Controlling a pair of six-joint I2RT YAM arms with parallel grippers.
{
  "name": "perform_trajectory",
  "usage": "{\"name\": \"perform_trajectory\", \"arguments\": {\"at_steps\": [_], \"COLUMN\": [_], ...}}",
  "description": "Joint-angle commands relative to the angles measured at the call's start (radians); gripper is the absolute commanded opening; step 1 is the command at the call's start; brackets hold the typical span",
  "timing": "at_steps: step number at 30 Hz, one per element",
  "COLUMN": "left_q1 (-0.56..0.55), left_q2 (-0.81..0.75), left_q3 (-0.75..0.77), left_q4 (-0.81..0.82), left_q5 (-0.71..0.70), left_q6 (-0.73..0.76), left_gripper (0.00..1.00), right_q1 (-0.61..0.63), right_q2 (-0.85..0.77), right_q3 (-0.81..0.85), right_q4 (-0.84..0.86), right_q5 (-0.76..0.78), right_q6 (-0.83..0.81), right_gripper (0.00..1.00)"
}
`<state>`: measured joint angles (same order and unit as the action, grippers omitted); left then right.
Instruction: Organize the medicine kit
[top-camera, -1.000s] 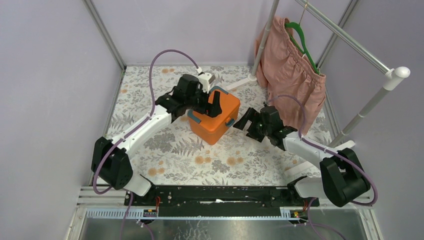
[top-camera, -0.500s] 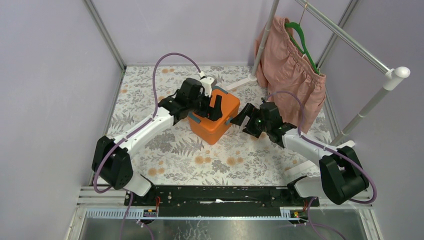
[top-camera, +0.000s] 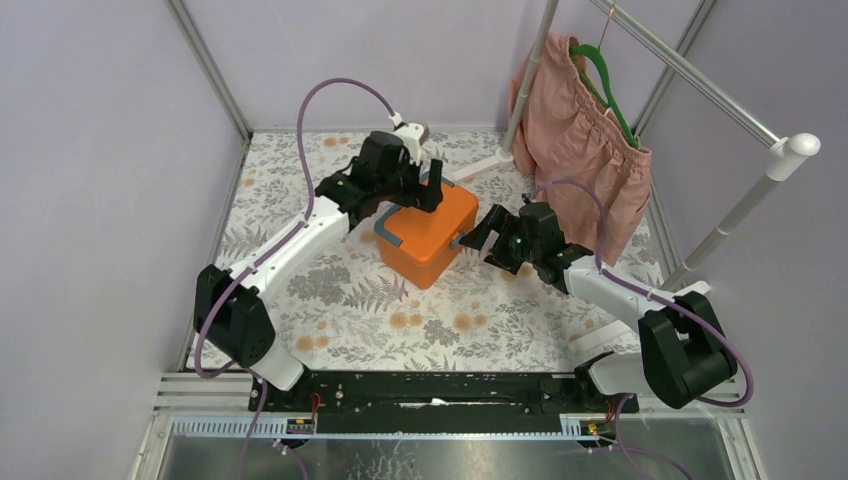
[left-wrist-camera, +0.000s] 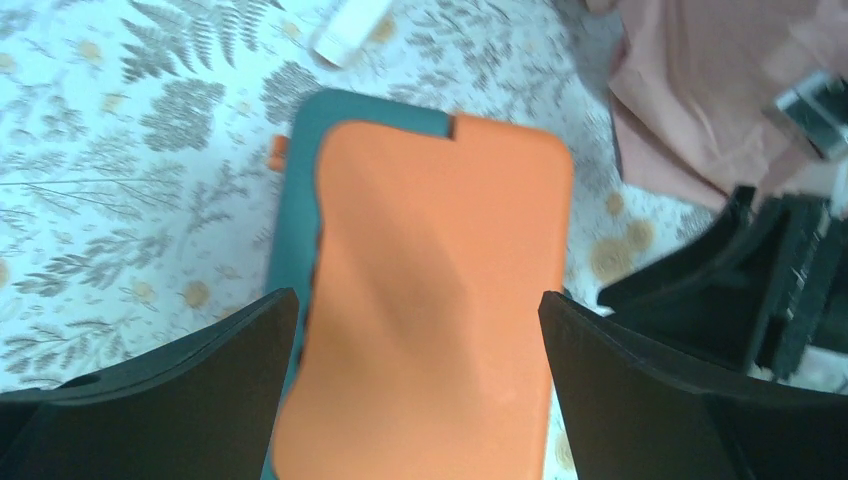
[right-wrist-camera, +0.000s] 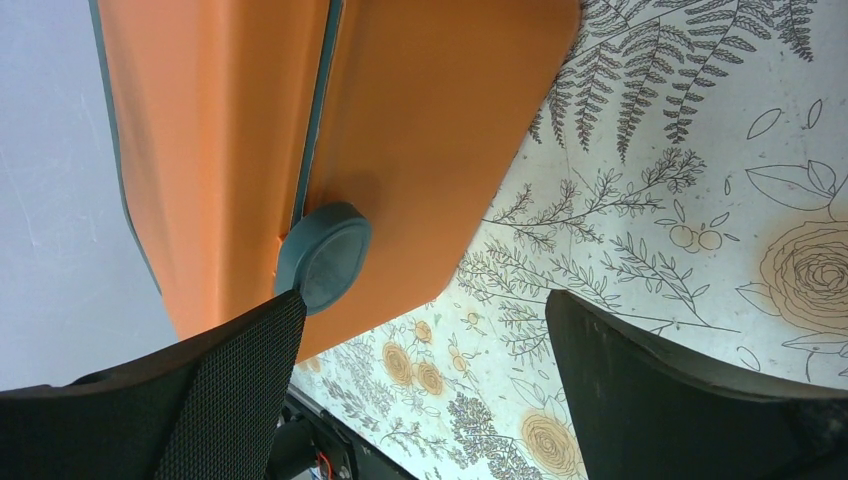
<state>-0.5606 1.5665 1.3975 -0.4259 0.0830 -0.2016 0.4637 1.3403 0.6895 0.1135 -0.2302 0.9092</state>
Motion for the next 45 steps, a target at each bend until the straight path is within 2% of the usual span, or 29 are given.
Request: {"name": "perform_trajectory", "arguments": {"at_steps": [1,4,10,21,33,45], "left_q1": [0.083,0.123,0.130,0.130,0.112,0.078], "left_q2": [0.056,0.096,0.165,0.176,0.174,0.190], "left_q3": [0.058,0.063,0.049,-0.031,-0.058,-0.064], "left_q4": [-0.004,0.000,0.000,0.008,0.016,-0.003], "left_q5": [-0.048,-0.022,0.075,0.126,0.163,0.155], "left_q6": [0.001,0.017,0.057,0.076,0.096,0.114], "left_gripper": [0.99,0.99,0.99,0.96,0.93,0.92], "right_q1": [0.001,0.000,0.001,0.001,0.000,0.001], "right_q2": [-0.002,-0.004,-0.002,0.014,0.065,0.087], "right_q3": [0.044,0.045,0.052,0.056,0.098,0.165], "right_q4": [0.017,0.012,0.002,0.005,0.025,-0.045], "right_q5": [-0.015,-0.014,-0.009,-0.003,-0.035,-0.029], "right_q6": [-0.010,-0.014,-0.019,-0.020,-0.012,-0.023], "right_gripper": [1.00,1.00,1.00,1.00,1.00,1.00]}}
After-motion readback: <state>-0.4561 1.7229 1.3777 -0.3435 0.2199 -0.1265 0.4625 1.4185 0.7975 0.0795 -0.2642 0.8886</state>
